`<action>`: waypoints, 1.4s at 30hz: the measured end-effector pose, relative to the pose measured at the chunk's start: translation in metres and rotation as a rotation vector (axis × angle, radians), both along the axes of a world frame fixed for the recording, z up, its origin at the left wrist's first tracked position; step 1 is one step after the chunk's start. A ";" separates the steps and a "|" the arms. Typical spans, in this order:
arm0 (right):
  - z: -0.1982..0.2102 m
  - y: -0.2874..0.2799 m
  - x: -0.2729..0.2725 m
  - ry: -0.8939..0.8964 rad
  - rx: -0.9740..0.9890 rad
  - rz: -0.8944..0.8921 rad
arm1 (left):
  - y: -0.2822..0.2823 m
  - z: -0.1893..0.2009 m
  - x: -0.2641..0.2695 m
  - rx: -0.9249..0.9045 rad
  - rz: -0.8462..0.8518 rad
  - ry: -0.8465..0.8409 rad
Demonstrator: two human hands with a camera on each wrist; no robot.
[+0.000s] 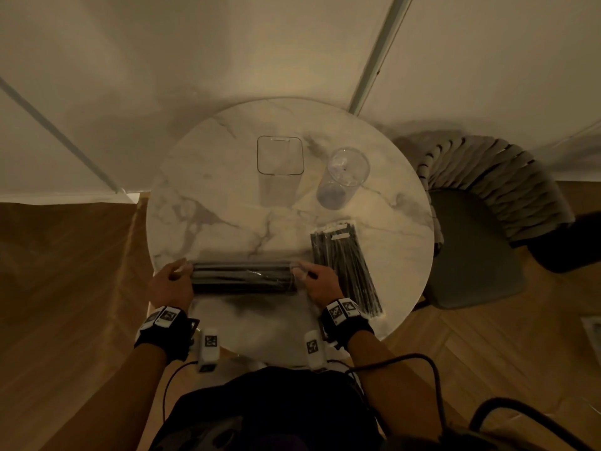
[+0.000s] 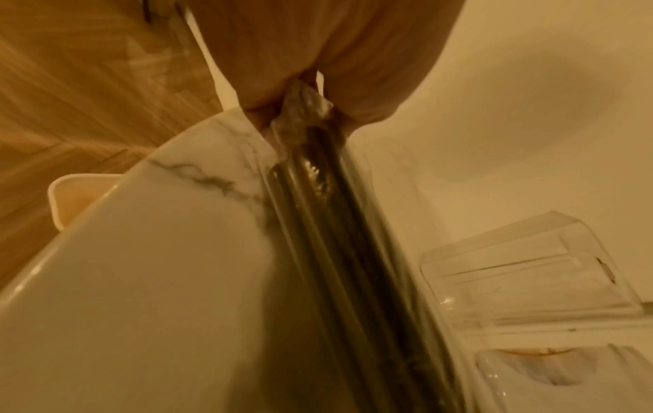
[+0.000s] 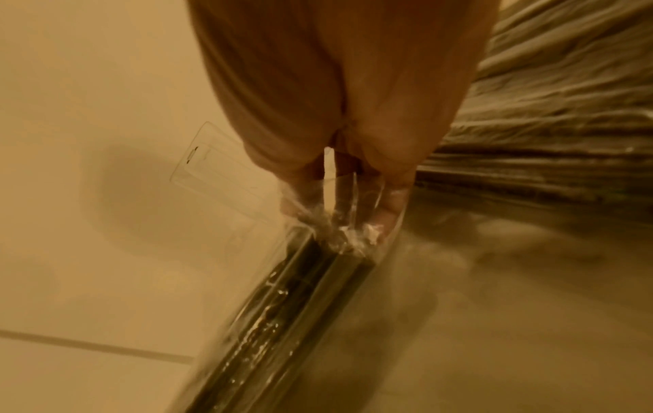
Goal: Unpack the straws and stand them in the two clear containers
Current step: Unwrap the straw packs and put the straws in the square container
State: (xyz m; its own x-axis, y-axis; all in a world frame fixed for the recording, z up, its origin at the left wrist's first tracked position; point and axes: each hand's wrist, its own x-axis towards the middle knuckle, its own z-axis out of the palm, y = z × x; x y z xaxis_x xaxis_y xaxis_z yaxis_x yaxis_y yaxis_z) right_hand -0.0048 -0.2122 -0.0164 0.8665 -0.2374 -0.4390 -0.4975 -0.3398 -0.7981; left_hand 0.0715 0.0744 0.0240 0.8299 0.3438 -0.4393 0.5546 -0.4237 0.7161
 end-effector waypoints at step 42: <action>0.000 -0.020 -0.002 0.002 -0.002 -0.116 | -0.053 -0.037 -0.015 0.476 -1.129 -0.379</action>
